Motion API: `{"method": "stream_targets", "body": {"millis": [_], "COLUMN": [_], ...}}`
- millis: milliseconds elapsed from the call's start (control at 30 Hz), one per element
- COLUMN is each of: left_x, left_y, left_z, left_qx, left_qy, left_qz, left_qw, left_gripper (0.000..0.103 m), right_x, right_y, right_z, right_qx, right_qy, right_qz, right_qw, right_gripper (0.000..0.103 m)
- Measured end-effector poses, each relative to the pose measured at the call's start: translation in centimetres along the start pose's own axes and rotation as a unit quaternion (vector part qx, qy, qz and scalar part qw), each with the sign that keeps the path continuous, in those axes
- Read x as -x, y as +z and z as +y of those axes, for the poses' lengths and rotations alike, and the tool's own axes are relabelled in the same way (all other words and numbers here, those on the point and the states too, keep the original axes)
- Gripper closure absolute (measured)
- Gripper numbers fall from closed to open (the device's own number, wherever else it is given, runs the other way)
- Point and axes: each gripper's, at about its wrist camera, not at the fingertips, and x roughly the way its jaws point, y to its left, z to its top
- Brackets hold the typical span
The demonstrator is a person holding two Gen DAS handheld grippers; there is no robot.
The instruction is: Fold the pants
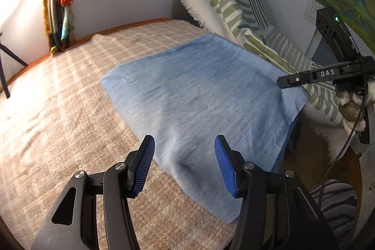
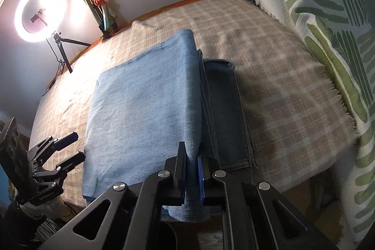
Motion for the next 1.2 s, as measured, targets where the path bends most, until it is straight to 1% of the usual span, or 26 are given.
{"method": "stream_targets", "body": {"millis": [100, 267, 300, 367, 467, 500, 533, 600, 667, 767, 800, 833, 900, 933, 1000, 1067, 1200], "left_x": [0.3, 0.7, 0.7, 0.8, 1.0, 1.0, 1.0, 1.1, 1.2, 1.1, 1.0, 0.9, 0.6, 0.4, -0.3, -1.3, -3.1], "left_y": [0.0, -0.1, -0.1, -0.3, -0.5, -0.6, -0.6, -0.5, -0.1, 0.5, 0.7, 0.9, 1.1, 1.2, 1.4, 1.5, 1.6], "left_z": [0.3, 1.0, 1.2, 1.7, 2.6, 3.2, 3.9, 4.9, 5.9, 7.2, 7.4, 7.6, 7.6, 7.6, 7.5, 7.5, 7.7], "left_qx": [0.0, 0.003, 0.006, 0.019, 0.042, 0.058, 0.076, 0.102, 0.123, 0.153, 0.159, 0.164, 0.164, 0.165, 0.17, 0.177, 0.192], "left_qy": [0.004, 0.009, 0.008, 0.002, -0.011, -0.023, -0.036, -0.047, -0.049, -0.057, -0.059, -0.06, -0.06, -0.062, -0.065, -0.066, -0.069], "left_qz": [-0.002, -0.003, -0.003, -0.001, 0.006, 0.011, 0.016, 0.021, 0.021, 0.024, 0.027, 0.03, 0.034, 0.037, 0.047, 0.057, 0.076], "left_qw": [1.0, 1.0, 0.9999, 0.9998, 0.999, 0.998, 0.9964, 0.9934, 0.9909, 0.9863, 0.9851, 0.9842, 0.984, 0.9837, 0.9822, 0.9803, 0.9761], "left_gripper": [0.051, 0.05, 0.049, 0.047, 0.047, 0.047, 0.047, 0.047, 0.046, 0.046, 0.046, 0.046, 0.046, 0.046, 0.046, 0.046, 0.046], "right_x": [-0.4, -1.2, -1.4, -2.4, -3.0, -2.9, -2.8, -2.2, -0.9, 1.2, 1.7, 2.1, 2.8, 2.9, 2.3, 1.3, -1.5], "right_y": [-0.5, -1.1, -1.2, -1.4, -1.4, -1.3, -1.2, -1.1, -0.9, -0.1, 0.2, 0.6, 1.5, 1.9, 2.8, 3.2, 3.7], "right_z": [0.3, -0.5, -0.5, -0.3, -0.3, -0.4, -0.6, -1.0, -1.7, -2.6, -2.9, -3.4, -4.2, -4.5, -5.1, -5.2, -5.2], "right_qx": [0.01, -0.001, 0.002, 0.018, 0.024, 0.024, 0.023, 0.02, 0.019, 0.02, 0.018, 0.013, 0.0, -0.004, -0.008, -0.007, 0.008], "right_qy": [-0.015, -0.019, -0.025, -0.047, -0.055, -0.054, -0.053, -0.059, -0.047, -0.018, -0.011, -0.002, 0.016, 0.032, 0.061, 0.069, 0.089], "right_qz": [0.005, 0.009, 0.01, 0.017, 0.021, 0.023, 0.025, 0.022, 0.011, -0.017, -0.022, -0.025, -0.04, -0.043, -0.04, -0.038, -0.016], "right_qw": [1.0, 1.0, 1.0, 0.999, 0.998, 0.998, 0.998, 0.998, 0.999, 1.0, 1.0, 1.0, 0.999, 0.999, 0.997, 0.997, 0.996], "right_gripper": [0.099, 0.099, 0.099, 0.099, 0.097, 0.093, 0.087, 0.072, 0.068, 0.058, 0.045, 0.035, 0.033, 0.029, 0.023, 0.021, 0.02]}}
